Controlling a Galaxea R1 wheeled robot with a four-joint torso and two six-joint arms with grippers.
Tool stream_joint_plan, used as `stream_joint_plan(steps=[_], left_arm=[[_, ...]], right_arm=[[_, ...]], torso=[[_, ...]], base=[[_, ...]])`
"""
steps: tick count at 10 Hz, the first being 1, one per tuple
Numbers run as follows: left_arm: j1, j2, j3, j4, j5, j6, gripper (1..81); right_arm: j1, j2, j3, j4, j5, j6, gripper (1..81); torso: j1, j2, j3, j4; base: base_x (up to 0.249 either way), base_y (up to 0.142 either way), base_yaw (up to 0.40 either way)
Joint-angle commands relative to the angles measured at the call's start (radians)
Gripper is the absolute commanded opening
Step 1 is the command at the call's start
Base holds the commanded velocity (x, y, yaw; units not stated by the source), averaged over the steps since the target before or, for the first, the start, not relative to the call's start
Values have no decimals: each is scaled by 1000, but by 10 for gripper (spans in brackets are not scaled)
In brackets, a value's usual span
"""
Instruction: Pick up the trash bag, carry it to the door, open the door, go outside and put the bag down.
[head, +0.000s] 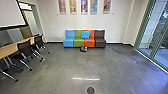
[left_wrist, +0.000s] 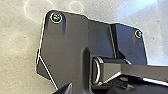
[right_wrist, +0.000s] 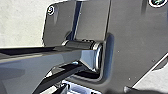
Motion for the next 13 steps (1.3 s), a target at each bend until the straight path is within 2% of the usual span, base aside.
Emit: stream_joint_plan(steps=[1, 13], left_arm=[[-25, -9, 7, 9, 50, 0, 811], [-27, -1, 7, 9, 49, 0, 811]], right_arm=[[30, -3, 16, 6, -63, -4, 811], [36, -5, 5, 5, -63, -5, 811]], torso=[[0, 0, 0, 0], [0, 0, 0, 0]], base=[[188, 0, 0], [192, 0, 0]])
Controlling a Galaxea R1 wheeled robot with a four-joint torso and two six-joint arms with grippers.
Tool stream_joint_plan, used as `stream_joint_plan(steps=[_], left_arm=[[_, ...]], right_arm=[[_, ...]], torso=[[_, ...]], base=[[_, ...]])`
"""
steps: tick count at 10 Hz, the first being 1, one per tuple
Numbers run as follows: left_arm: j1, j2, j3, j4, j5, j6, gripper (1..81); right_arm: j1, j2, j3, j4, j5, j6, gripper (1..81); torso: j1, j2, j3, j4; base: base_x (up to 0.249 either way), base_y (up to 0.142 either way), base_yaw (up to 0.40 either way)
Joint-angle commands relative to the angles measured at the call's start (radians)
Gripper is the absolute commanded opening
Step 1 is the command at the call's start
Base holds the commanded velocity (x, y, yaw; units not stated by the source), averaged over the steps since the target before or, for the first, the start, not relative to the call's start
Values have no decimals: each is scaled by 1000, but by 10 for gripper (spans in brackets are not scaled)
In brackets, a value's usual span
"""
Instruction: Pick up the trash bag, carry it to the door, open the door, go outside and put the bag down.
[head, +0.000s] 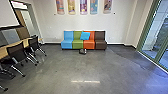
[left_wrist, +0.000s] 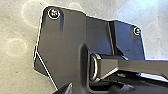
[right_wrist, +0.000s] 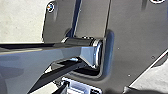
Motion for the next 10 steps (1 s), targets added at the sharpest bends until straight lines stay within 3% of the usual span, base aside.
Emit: stream_joint_plan(steps=[1, 10], left_arm=[[-31, -10, 6, 8, 48, 0, 811], [-31, -13, 8, 8, 48, 0, 811]], right_arm=[[38, -4, 8, 5, -61, -5, 811], [32, -10, 6, 5, -61, -5, 811]], torso=[[0, 0, 0, 0], [0, 0, 0, 0]], base=[[194, 69, 0], [193, 82, 0]])
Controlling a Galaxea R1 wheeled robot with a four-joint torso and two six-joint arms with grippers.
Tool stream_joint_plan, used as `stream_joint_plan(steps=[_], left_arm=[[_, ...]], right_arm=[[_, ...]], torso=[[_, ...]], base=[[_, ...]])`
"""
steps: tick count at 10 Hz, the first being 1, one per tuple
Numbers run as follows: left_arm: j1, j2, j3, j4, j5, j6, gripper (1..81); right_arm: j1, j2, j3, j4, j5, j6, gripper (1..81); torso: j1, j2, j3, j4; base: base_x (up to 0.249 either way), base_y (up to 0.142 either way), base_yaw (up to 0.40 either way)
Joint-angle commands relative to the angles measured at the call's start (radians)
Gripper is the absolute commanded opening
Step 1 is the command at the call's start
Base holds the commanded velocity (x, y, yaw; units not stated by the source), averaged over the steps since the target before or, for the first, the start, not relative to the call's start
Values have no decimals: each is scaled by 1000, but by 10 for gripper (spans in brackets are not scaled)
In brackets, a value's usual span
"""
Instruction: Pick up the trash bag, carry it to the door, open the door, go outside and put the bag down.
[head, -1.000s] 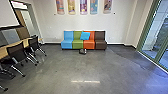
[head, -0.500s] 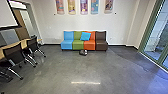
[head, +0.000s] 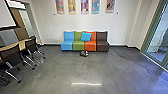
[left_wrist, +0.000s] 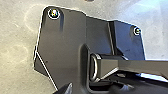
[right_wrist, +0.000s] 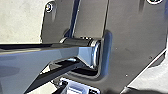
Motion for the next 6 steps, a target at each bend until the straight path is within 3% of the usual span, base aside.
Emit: stream_joint_plan(steps=[1, 6], left_arm=[[-31, -11, 7, 8, 47, 0, 811], [-31, -11, 7, 6, 47, 0, 811]], right_arm=[[32, -5, 10, 7, -61, -5, 811], [32, -5, 10, 5, -61, -5, 811]], torso=[[0, 0, 0, 0], [0, 0, 0, 0]], base=[[193, 95, 0], [190, 95, 0]])
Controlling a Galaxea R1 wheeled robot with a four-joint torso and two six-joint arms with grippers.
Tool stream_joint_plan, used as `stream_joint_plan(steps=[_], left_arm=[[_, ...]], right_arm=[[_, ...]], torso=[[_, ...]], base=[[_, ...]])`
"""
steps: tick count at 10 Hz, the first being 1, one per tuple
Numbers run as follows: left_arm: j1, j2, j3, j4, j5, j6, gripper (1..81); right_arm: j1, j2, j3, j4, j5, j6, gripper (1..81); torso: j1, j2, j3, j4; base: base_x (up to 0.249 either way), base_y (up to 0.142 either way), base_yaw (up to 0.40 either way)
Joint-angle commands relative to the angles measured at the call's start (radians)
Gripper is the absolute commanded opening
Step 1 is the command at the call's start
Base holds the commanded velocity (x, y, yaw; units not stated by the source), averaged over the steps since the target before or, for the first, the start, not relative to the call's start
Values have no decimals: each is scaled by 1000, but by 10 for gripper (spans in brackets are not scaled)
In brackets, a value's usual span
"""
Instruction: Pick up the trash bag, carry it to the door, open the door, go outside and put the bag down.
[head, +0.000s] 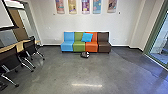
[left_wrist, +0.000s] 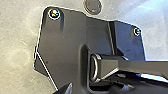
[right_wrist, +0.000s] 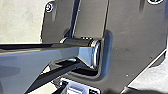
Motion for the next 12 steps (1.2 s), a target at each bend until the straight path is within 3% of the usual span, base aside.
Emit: stream_joint_plan(steps=[1, 12], left_arm=[[-30, -9, 8, 6, 47, -2, 811], [-30, -9, 8, 5, 47, -2, 811]], right_arm=[[33, -7, 10, 5, -61, -5, 811], [31, -8, 10, 5, -61, -5, 811]], torso=[[0, 0, 0, 0], [0, 0, 0, 0]], base=[[183, 79, 0], [165, 7, 0]])
